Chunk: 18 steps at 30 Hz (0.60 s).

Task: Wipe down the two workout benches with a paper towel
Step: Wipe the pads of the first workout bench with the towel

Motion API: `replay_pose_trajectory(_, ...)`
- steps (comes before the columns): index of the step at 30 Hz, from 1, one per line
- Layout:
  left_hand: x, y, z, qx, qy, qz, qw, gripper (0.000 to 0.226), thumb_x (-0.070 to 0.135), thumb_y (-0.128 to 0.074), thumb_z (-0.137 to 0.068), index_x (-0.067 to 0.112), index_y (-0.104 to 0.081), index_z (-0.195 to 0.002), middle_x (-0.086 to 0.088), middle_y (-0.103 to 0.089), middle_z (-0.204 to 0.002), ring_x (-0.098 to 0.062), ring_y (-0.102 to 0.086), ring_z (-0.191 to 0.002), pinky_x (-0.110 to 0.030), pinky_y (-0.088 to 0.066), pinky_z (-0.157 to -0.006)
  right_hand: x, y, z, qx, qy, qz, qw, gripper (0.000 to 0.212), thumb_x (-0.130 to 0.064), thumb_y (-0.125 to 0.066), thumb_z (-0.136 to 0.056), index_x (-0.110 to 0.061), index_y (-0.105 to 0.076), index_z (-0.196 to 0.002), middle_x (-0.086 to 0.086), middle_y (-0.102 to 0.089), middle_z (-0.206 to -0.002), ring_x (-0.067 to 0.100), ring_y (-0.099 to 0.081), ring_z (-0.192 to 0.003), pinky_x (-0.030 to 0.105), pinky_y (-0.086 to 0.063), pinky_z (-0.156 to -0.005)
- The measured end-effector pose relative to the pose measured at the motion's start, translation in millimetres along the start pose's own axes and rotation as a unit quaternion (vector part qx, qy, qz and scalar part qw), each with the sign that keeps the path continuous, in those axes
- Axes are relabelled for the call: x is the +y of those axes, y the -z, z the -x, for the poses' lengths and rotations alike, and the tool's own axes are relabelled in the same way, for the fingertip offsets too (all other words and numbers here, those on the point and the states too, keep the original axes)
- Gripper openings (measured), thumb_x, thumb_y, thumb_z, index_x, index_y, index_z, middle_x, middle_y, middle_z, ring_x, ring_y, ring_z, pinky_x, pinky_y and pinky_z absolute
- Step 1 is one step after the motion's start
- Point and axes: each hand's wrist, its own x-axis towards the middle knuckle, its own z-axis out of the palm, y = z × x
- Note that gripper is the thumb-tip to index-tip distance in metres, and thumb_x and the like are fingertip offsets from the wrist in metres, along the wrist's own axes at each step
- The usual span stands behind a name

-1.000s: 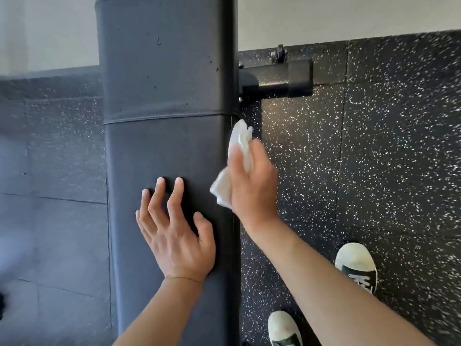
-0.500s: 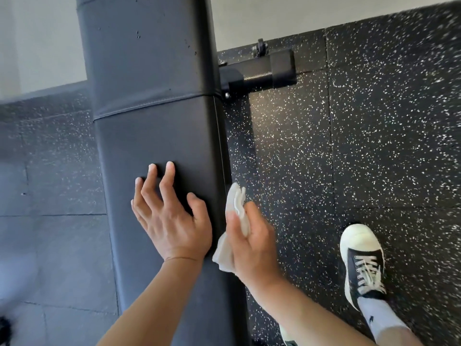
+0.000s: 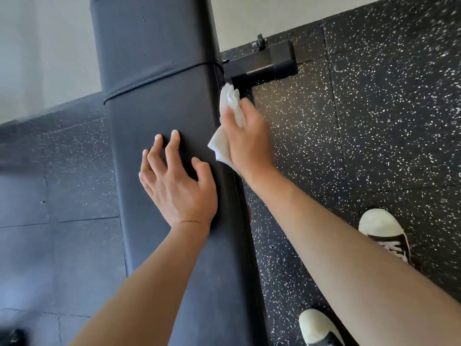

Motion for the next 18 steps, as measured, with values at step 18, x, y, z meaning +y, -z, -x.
replay_pose_trajectory(18,1.4,2.5,-1.0,0.010,0.000,0.009,1.000,0.058,0.034,-0.047,-0.093,0.028,-0.053,-0.151,-0.001,-0.044,-0.160,-0.036,-0.034,-0.148,-0.054,-0.025,-0.123,10.5,10.7,35.9,-0.039,-0.003,-0.002,0.999,0.023,-0.039,-0.055,-0.101,-0.026,-0.050,-0.082,-0.007,-0.054,-0.066,0.019,-0.054,-0.063,0.040,-0.042,-0.060)
